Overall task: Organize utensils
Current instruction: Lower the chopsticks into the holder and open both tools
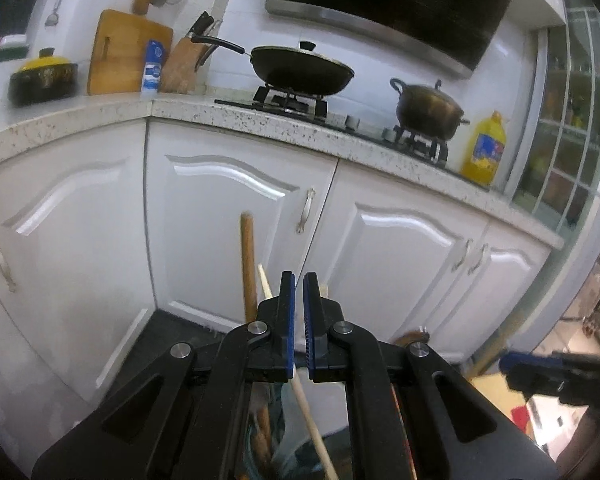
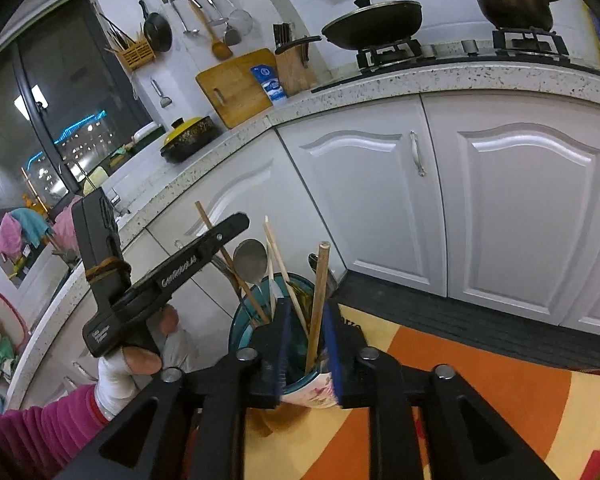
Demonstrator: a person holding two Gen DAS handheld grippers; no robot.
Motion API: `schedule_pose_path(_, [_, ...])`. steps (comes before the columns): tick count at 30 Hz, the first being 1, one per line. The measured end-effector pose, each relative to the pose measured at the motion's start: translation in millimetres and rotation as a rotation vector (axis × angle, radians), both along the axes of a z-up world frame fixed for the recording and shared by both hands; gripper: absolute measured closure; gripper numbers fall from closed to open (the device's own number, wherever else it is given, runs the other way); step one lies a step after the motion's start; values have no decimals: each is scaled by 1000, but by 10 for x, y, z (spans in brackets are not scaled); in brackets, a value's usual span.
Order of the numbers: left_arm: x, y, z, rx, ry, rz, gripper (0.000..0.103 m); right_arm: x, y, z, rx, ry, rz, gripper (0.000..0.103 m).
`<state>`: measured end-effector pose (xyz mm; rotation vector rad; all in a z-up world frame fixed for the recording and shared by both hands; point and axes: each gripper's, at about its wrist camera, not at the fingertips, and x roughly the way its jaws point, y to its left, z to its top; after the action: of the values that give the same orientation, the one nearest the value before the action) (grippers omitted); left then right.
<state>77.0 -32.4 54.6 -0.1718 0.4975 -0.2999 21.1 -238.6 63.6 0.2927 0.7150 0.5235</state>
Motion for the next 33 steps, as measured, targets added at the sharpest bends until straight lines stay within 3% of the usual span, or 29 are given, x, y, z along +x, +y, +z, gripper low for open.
schedule_pose_path(2, [-76,-32,-16,43,23,0,99,-41,-5,2,6,-2,2,77])
schedule_pose_path(4, [-145,-50,-42,73,46,3,90,-69,13,1,-11,-4,3,77])
schedule_pose_path(5, [-173,-64,-57,89,64,8,79,-83,22,-3,-21,-7,2,77])
schedule_pose_path(12, [-427,-121,-32,129,91,22,62,-177,131,-89,-76,2,-14,77])
schedule_pose_path(33, [-895,-306,34,202,101,5,62,-582,197,-144,-163,1,-44,75])
